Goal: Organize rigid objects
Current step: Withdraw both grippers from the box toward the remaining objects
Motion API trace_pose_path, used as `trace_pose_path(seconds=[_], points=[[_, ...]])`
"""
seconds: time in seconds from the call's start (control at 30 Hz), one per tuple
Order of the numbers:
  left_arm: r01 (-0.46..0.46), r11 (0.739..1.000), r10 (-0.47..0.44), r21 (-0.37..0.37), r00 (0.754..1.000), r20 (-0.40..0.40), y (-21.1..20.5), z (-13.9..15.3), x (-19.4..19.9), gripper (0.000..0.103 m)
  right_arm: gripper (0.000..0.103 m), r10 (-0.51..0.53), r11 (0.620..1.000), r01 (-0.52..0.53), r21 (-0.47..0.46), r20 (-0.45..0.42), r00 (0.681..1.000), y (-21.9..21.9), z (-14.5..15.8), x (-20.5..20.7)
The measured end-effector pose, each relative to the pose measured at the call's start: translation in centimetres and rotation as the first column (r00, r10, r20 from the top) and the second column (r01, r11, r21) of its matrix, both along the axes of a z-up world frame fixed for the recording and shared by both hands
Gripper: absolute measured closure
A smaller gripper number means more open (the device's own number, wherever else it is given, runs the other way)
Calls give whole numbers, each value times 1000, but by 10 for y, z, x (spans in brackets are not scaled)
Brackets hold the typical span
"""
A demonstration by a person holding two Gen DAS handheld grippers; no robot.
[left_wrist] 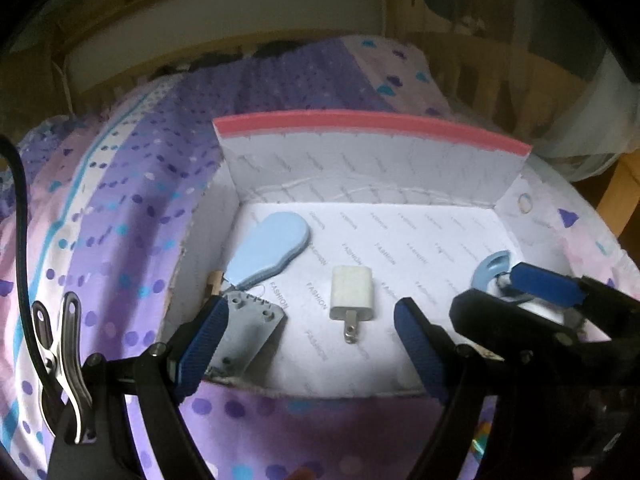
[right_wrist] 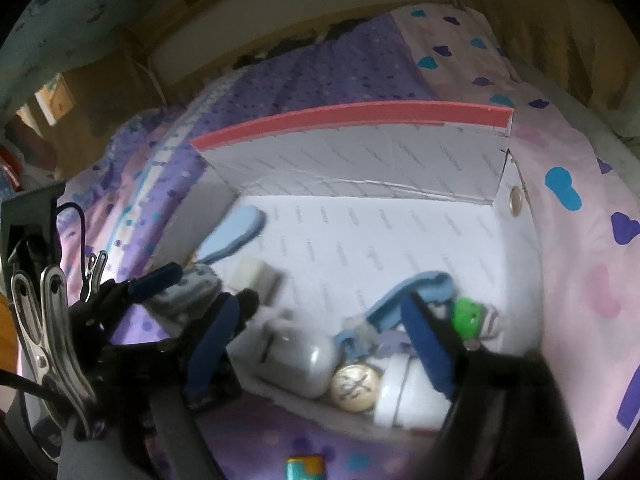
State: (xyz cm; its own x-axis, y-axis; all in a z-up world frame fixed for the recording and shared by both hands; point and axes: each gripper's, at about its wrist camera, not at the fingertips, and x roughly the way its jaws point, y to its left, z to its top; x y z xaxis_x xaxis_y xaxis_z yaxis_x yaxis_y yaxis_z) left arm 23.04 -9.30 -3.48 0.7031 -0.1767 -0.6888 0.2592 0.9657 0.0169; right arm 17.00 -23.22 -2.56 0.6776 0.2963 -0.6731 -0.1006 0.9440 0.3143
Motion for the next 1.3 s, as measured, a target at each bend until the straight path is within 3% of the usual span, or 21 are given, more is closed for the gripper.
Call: trace_pose_path(seconds=[0.13, 0.33, 0.67, 0.9, 1.17, 1.3], points=[[2, 1000, -2, -4, 1000, 23, 0, 7, -13, 15, 15, -11, 1000, 10, 27, 38, 999, -1, 6, -14], [-3, 1000, 4, -12, 1000, 30, 5, 8, -22, 15, 12, -71, 997, 69, 44, 31, 997, -8, 6, -24], [7, 1000, -6, -17, 998, 62, 10, 14, -54, 15, 12, -138, 979, 134, 153, 18, 990, -27, 10, -51], [-7, 998, 9, -55, 999, 50, 23, 15, -76, 15, 12, -148, 983, 141, 121, 50, 988, -23, 16, -71], [-24, 994, 25, -106, 1000, 6, 38, 12, -86, 15, 12, -125, 988, 124, 94, 13, 992, -19, 12, -90], [-23, 993, 18, -118, 999, -47, 41, 5, -90, 15, 12, -149, 980, 159, 117, -90, 985, -29, -1, -92]])
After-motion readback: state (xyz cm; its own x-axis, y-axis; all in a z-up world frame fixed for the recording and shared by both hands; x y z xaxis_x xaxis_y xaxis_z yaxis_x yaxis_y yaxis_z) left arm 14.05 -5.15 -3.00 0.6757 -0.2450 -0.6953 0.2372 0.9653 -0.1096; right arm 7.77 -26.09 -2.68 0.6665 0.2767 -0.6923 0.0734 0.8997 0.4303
